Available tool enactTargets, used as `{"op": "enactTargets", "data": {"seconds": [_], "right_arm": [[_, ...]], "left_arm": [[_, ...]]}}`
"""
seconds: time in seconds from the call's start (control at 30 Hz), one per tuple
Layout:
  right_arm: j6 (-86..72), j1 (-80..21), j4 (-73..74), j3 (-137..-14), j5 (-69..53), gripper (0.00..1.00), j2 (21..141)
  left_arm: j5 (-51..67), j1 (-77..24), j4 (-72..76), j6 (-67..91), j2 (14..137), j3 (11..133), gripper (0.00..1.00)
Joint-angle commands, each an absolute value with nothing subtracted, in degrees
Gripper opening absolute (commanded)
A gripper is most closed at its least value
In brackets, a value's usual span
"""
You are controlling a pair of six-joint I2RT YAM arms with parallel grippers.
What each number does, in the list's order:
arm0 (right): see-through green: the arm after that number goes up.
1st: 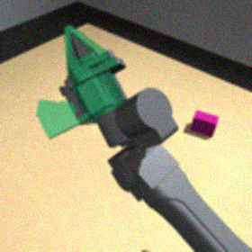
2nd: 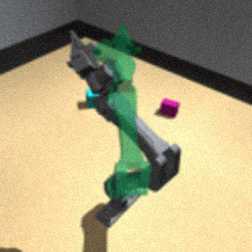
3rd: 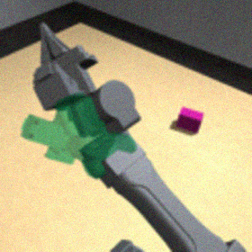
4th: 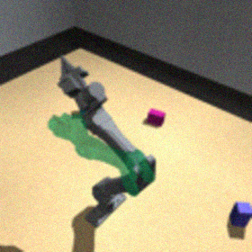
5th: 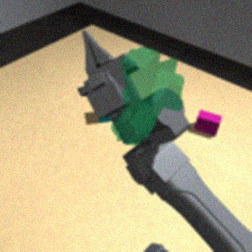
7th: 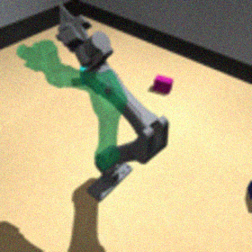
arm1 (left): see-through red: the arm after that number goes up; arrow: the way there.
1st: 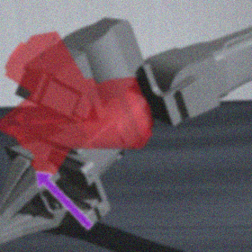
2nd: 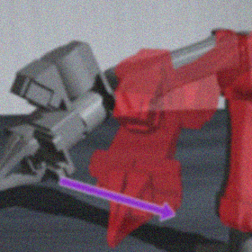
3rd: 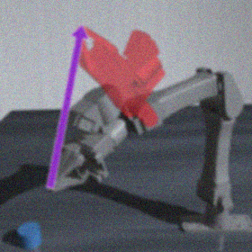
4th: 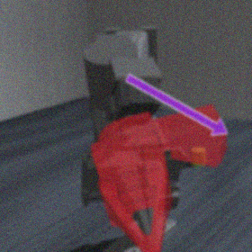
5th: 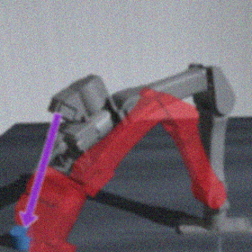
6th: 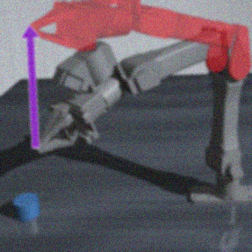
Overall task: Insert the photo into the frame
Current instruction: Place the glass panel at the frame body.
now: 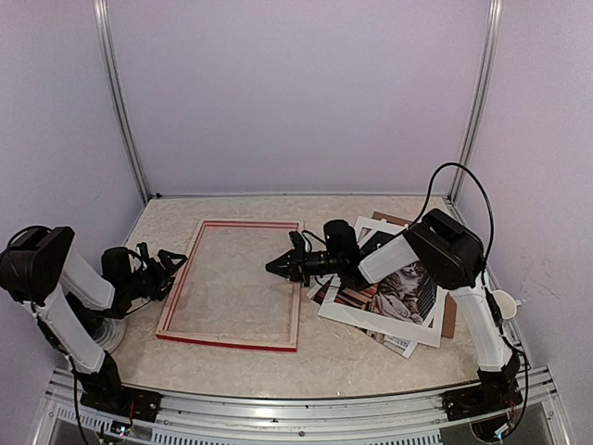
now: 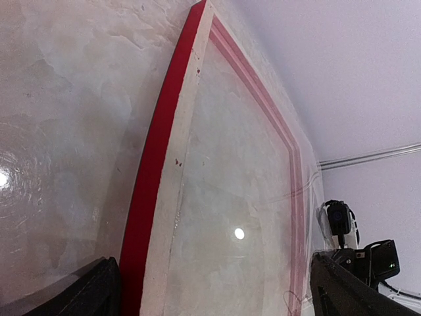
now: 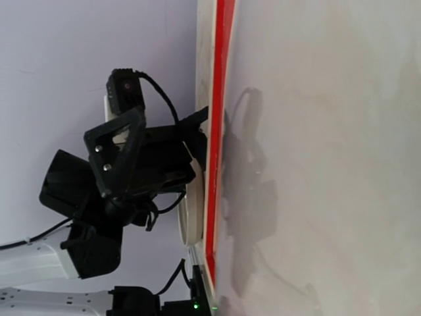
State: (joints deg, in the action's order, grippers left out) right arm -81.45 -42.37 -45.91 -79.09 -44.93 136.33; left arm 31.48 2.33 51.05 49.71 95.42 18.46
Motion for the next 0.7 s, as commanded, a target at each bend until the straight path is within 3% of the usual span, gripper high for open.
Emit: {"op": "enactTargets", "data": {"seconds": [0.0,0.67], "right_arm": [[-83.6,-43.7,-50.1,-79.0,-47.6,0.00,136.2],[-86.4,-43.8,-52.8,-78.2,-47.1,0.00,136.8]], "left_arm": [[32.7,2.4,51.4,50.0,96.4,18.2,0.99],[32.7,2.4,51.6,50.2,96.7,18.2,0.99]]}}
